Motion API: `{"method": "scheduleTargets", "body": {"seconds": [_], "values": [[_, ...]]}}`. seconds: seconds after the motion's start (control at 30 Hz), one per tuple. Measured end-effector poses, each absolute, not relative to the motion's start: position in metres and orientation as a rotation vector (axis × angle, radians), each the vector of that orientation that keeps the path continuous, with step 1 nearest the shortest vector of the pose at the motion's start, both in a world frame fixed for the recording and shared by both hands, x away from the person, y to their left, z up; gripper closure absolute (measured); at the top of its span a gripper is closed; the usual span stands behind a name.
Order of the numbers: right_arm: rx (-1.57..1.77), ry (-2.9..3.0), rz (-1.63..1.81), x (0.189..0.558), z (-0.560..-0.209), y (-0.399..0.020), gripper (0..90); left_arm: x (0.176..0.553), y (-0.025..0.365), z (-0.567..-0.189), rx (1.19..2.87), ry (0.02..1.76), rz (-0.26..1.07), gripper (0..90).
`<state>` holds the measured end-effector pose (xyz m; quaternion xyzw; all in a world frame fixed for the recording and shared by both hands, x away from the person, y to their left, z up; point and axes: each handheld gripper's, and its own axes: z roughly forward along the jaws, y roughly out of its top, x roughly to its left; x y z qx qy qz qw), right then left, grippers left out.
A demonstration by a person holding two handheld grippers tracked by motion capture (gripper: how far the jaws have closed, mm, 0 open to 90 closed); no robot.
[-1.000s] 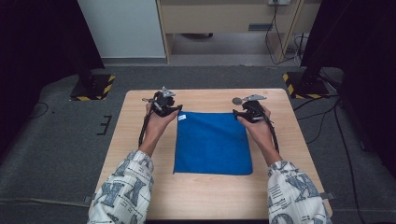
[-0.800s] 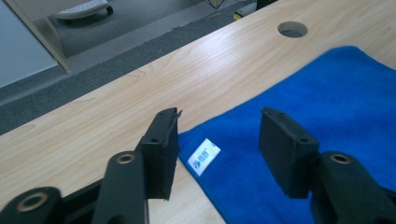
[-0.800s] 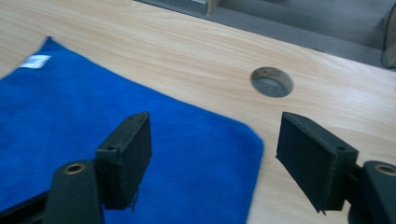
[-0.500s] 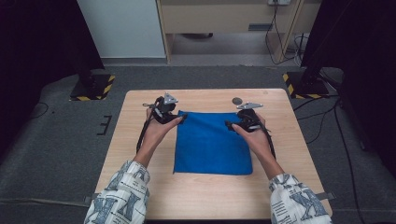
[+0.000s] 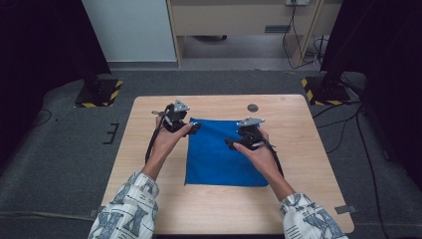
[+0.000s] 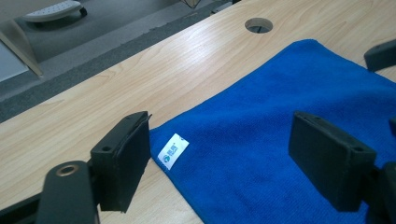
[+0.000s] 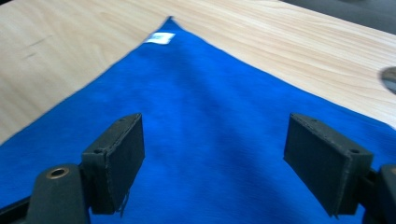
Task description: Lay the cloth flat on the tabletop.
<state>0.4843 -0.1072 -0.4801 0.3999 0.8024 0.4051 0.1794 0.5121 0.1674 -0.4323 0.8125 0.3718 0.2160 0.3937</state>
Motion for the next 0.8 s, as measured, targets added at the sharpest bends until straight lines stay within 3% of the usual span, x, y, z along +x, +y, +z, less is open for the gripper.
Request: {"method": "scheduleTargets", "body": {"seconds": [0.8], "values": [[0.968,2.421,1.23,0.452,-0.479,-0.041,17.0,0.514,0.185,-0.438,2.038,0.989,0.565,9.0]]}}
